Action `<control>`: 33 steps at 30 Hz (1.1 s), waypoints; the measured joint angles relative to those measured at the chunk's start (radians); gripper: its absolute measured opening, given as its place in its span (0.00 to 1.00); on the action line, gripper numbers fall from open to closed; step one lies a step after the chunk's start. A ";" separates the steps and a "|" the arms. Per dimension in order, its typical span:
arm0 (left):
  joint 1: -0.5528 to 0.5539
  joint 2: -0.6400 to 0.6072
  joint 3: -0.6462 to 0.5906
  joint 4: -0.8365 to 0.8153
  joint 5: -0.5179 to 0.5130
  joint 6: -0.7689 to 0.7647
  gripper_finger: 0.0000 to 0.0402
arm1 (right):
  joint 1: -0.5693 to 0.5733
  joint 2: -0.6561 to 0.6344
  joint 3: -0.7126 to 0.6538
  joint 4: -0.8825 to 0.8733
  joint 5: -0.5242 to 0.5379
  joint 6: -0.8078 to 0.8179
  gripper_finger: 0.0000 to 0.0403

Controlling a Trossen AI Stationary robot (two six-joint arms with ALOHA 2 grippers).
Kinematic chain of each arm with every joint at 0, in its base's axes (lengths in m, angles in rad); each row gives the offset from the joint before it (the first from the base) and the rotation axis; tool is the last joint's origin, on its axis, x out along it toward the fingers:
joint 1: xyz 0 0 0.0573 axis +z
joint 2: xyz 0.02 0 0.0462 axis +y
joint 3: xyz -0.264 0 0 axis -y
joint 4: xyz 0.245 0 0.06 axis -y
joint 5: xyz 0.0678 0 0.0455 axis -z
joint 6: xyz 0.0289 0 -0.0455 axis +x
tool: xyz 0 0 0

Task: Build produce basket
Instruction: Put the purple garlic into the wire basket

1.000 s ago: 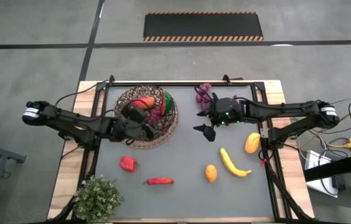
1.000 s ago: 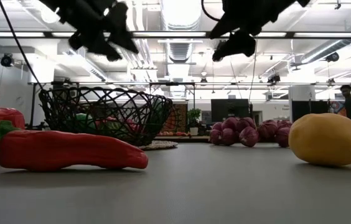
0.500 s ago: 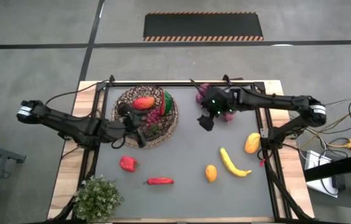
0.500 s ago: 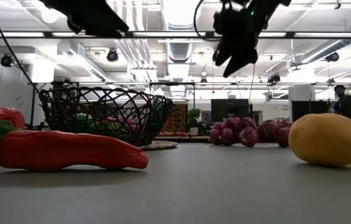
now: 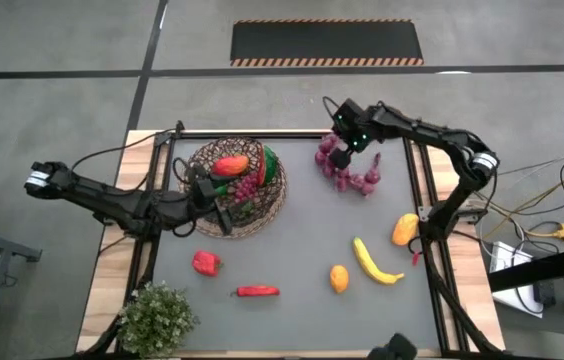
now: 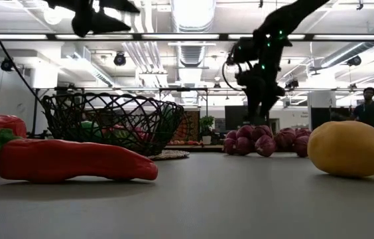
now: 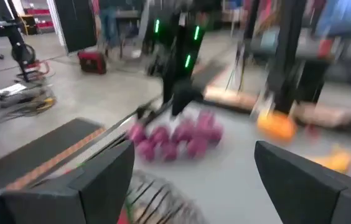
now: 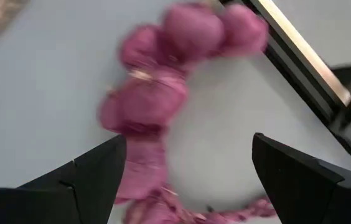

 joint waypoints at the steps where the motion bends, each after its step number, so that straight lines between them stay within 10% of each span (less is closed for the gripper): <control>1: -0.003 0.013 -0.001 0.057 0.003 -0.021 0.78 | -0.013 0.004 0.000 -0.005 0.000 0.000 0.81; 16: -0.058 0.224 -0.010 0.373 0.092 0.116 0.78 | 0.030 -0.083 -0.057 -0.235 0.000 -0.069 0.81; 33: -0.058 0.192 -0.008 0.434 0.090 0.145 0.78 | 0.029 -0.114 -0.340 0.261 -0.027 -0.044 0.81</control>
